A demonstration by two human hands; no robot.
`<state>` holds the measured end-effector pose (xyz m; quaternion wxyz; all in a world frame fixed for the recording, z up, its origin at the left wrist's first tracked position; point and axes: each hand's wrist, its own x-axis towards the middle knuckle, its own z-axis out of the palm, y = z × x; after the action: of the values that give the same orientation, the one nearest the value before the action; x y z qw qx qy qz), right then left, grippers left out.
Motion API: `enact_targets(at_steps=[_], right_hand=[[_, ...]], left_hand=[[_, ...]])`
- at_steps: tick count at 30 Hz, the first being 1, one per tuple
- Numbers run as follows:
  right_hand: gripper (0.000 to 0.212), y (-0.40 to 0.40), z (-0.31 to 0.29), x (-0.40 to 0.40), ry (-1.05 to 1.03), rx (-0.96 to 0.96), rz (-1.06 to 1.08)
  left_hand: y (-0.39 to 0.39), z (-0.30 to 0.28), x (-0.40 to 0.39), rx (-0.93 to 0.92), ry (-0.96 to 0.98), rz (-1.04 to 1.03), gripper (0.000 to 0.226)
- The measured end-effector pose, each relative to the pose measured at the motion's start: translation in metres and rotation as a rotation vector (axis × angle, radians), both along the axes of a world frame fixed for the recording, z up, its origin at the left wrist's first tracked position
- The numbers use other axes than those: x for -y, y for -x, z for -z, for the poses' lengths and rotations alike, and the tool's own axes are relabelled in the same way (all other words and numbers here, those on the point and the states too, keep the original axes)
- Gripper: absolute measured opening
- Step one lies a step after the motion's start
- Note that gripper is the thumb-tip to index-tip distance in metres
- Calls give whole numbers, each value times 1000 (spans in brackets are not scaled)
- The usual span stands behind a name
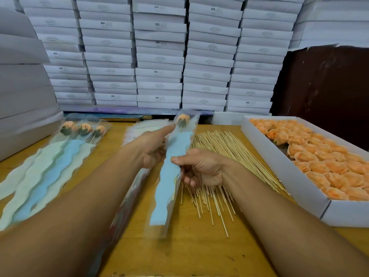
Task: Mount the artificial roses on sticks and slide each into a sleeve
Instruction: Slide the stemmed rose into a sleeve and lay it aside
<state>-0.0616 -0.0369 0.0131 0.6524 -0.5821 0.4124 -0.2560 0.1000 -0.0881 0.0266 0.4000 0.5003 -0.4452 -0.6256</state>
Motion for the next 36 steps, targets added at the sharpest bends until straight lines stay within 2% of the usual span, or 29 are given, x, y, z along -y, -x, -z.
enact_targets(at_steps=[5, 10, 14, 19, 22, 25, 27, 29, 31, 33, 34, 36], right_hand=[[20, 15, -1, 9, 54, -12, 142], [15, 17, 1, 12, 92, -40, 164], [21, 16, 2, 14, 109, -55, 182], [22, 14, 6, 14, 131, -100, 195], [21, 14, 7, 16, 130, -86, 218], [25, 13, 8, 19, 125, -62, 280], [38, 15, 9, 21, 116, -39, 330], [50, 18, 11, 23, 112, -34, 369], [51, 20, 12, 24, 110, -53, 379], [48, 20, 13, 24, 110, -79, 369], [46, 19, 13, 24, 112, -91, 362], [42, 19, 13, 24, 114, -108, 355]], left_hand=[[3, 3, -30, 99, 29, 133, 34], [-7, 4, -44, 61, 28, 216, 43], [-18, 5, -44, 24, 1, 293, 26], [-15, 6, -44, 10, 1, 289, 30], [-12, 6, -44, -5, 4, 253, 25], [-13, 4, -42, 25, 23, 216, 45], [-20, 2, -38, 73, 40, 187, 51], [-33, -4, -33, 165, 71, 124, 44], [-54, -8, -24, 236, 103, 34, 41], [-78, -11, -15, 308, 122, -44, 48], [-90, -13, -11, 359, 134, -71, 44], [-114, -13, -6, 465, 166, -132, 22]])
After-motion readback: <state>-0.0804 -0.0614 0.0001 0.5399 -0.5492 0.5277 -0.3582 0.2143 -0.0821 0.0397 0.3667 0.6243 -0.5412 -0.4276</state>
